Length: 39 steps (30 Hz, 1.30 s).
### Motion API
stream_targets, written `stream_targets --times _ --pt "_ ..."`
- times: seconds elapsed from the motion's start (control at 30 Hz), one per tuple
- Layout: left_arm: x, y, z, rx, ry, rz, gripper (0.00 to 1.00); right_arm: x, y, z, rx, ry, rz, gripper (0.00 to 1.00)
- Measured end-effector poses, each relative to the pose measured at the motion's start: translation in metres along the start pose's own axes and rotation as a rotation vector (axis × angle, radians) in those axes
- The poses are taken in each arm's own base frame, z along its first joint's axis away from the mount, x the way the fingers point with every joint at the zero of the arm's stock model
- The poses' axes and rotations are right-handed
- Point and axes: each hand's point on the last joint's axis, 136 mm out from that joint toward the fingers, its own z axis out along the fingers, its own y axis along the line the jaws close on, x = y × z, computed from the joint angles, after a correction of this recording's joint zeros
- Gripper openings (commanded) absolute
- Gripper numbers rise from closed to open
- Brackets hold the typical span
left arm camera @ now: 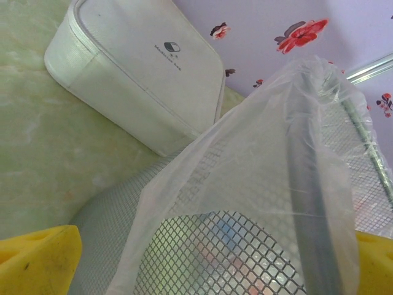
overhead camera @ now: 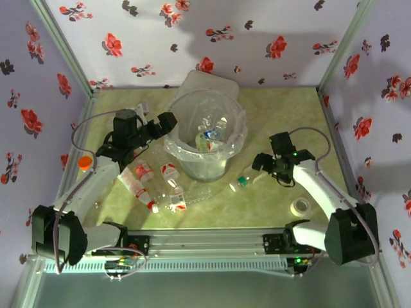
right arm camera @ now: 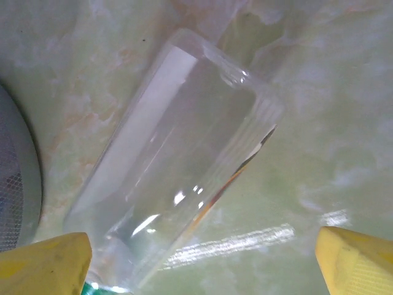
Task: Put the plastic bottles in the bin
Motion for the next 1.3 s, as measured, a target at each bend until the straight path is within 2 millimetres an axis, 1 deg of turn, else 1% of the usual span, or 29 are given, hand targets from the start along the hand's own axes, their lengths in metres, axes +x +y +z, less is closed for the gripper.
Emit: stream_targets --times 0.1,0.17,0.3,0.4,0.57,0.67,0.73,0.83,0.93,1.03,1.17,1.23,1.3 --pt "0.000 0.000 -0.001 -0.003 0.001 0.001 0.99 -0.005 0.002 -0.010 -0.009 -0.024 0.017 1.00" --pt "0.000 0.000 -0.001 -0.002 0.001 0.003 0.99 -0.009 0.005 -0.012 -0.016 -0.032 0.052 1.00" --pt "0.000 0.001 -0.002 -0.007 -0.001 0.003 0.99 -0.009 0.009 -0.006 -0.017 -0.020 0.124 1.00" --pt "0.001 0.000 -0.005 -0.010 -0.002 0.008 0.99 -0.008 0.017 -0.001 -0.036 -0.005 0.167 1.00" --pt "0.000 -0.001 -0.013 -0.017 -0.015 0.025 0.99 -0.009 0.021 -0.001 -0.052 -0.005 0.211 1.00" --pt "-0.001 0.000 -0.013 -0.020 -0.017 0.028 1.00 -0.006 0.024 -0.007 -0.073 -0.005 0.217 1.00" --pt "-0.001 0.000 -0.013 -0.020 -0.017 0.027 1.00 -0.002 0.027 -0.018 -0.091 -0.007 0.212 0.99" --pt "-0.001 0.000 -0.013 -0.020 -0.017 0.027 1.00 0.008 0.033 -0.038 -0.123 -0.007 0.185 0.94" --pt "-0.001 0.000 -0.012 -0.020 -0.017 0.028 1.00 0.019 0.032 -0.049 -0.120 0.019 0.140 0.93" --pt "-0.002 0.000 -0.010 -0.019 -0.017 0.030 1.00 0.027 0.023 -0.051 -0.059 0.059 0.054 0.92" --pt "-0.002 0.000 -0.006 -0.019 -0.011 0.030 1.00 0.022 0.020 -0.053 -0.003 0.065 -0.065 0.92" --pt "-0.002 0.000 -0.006 -0.018 -0.010 0.030 1.00 0.018 0.023 -0.049 0.021 0.082 -0.121 0.93" --pt "-0.002 -0.001 -0.006 -0.017 -0.009 0.030 1.00 0.019 0.026 -0.038 0.046 0.122 -0.169 0.95"
